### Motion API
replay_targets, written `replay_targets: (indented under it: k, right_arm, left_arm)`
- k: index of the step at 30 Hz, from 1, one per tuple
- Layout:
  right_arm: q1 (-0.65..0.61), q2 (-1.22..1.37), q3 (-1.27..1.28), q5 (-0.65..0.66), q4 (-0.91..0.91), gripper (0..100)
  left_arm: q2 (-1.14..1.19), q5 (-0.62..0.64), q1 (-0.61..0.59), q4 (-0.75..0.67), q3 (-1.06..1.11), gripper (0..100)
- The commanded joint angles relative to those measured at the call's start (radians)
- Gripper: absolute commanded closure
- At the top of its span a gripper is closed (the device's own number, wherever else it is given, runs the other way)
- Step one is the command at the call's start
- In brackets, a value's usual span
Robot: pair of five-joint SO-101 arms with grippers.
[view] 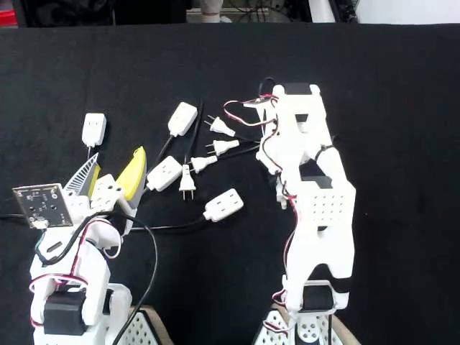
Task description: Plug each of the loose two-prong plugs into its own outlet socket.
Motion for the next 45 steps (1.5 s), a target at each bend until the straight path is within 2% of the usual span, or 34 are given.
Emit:
replay_targets:
  k: [1, 24, 28, 35, 40, 45]
  right_arm:
    - [0.014, -0.028, 0.05, -0.005, 0.028, 90.2]
    - [0.035, -0.028, 0.14, 0.038, 0.025, 90.4]
    - [0.037, -0.03, 0.134, 0.038, 0.023, 99.0]
    - [0.038, -0.045, 0.081, 0.038, 0.026, 98.7]
    - [0.035, -0.188, 0.174, 0.04, 0.025, 98.7]
    - [0.031, -0.478, 0.381, 0.106, -0.002, 98.7]
  left_arm:
    - [0.003, -0.006, -0.004, -0.018, -0.008, 73]
    - [0.003, -0.006, -0.004, -0.018, -0.008, 73]
    - [0.003, -0.006, -0.004, -0.018, -0.008, 73]
    - [0.003, -0.006, -0.004, -0.018, -0.008, 73]
    - [0.003, -0.008, -0.004, -0.018, -0.007, 73]
    - [0.003, -0.008, -0.004, -0.018, -0.007, 73]
